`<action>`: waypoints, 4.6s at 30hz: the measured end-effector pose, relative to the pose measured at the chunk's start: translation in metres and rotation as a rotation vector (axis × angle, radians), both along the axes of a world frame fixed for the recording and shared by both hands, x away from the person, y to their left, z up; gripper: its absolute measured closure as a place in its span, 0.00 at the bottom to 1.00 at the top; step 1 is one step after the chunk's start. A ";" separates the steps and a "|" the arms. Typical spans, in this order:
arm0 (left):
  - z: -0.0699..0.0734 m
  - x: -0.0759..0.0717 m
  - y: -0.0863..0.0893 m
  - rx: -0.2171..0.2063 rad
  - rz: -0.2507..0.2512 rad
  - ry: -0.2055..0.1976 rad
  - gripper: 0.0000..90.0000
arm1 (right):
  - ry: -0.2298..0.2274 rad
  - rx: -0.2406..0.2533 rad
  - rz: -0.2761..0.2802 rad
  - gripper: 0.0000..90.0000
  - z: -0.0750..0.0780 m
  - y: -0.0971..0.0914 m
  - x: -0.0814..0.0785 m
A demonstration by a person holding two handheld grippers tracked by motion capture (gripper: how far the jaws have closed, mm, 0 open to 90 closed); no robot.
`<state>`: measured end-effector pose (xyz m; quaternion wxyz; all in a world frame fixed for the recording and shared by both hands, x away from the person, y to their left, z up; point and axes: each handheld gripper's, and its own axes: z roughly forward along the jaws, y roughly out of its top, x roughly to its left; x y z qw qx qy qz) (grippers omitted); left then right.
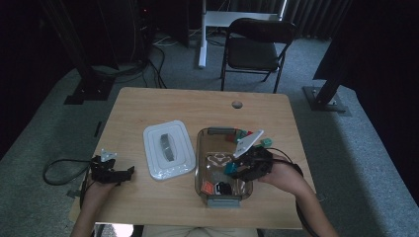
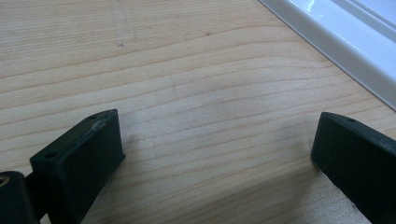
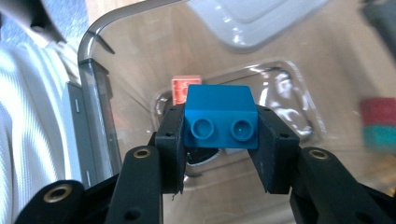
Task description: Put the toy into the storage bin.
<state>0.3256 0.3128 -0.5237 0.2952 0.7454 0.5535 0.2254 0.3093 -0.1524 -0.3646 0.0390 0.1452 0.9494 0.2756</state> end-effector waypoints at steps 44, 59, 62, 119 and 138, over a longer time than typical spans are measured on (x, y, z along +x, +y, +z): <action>0.000 0.000 0.000 0.001 -0.002 0.001 0.03 | 0.126 -0.146 0.071 0.60 -0.036 0.036 0.002; 0.000 0.000 0.000 0.001 -0.002 0.001 0.03 | 0.052 0.020 -0.146 0.57 0.001 -0.036 0.009; 0.000 0.000 0.000 0.001 -0.002 0.001 0.03 | 0.034 0.031 -0.206 0.56 0.002 -0.050 0.013; 0.000 0.000 0.000 -0.003 0.000 -0.001 0.03 | 0.163 -0.058 -0.835 0.63 -0.120 -0.124 0.160; 0.000 0.000 0.000 0.000 -0.001 0.001 0.03 | 0.092 0.019 -0.710 0.65 -0.067 -0.122 0.122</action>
